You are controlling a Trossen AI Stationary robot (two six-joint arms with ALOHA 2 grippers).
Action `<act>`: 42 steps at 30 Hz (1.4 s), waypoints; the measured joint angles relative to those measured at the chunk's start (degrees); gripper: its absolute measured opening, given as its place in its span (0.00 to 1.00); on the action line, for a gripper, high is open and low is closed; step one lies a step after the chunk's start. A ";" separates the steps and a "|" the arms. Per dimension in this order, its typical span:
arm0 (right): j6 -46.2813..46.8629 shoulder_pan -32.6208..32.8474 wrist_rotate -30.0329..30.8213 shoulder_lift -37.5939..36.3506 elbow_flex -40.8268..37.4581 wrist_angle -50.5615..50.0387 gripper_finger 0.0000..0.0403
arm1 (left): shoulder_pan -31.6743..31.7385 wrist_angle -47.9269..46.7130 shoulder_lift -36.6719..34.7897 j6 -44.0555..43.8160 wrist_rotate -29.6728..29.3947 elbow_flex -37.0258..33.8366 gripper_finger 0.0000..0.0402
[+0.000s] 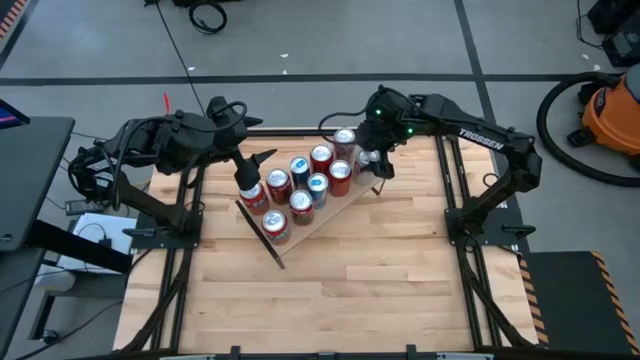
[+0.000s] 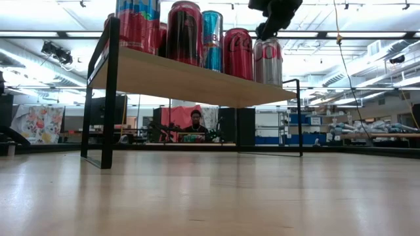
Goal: Place canned beverage on shelf
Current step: Put the red and silver soda can on the shelf and aligned with the other red and silver soda can on the shelf
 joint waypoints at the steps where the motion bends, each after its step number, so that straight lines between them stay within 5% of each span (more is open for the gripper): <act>1: 0.02 0.00 0.12 0.00 0.76 -0.43 0.99 | -0.02 0.00 0.00 0.00 0.00 0.00 0.88; 19: 9.45 0.48 8.41 -0.04 11.18 -12.85 0.99 | -0.02 -0.19 0.02 -1.09 0.02 0.00 0.88; 27: 17.84 0.73 8.86 -0.04 11.22 -20.87 0.99 | -0.02 -1.70 0.02 -1.09 0.02 0.00 0.88; 42: 17.94 2.85 8.78 -0.07 2.91 -14.13 0.85 | -0.21 -2.10 0.02 -0.86 0.02 0.00 0.88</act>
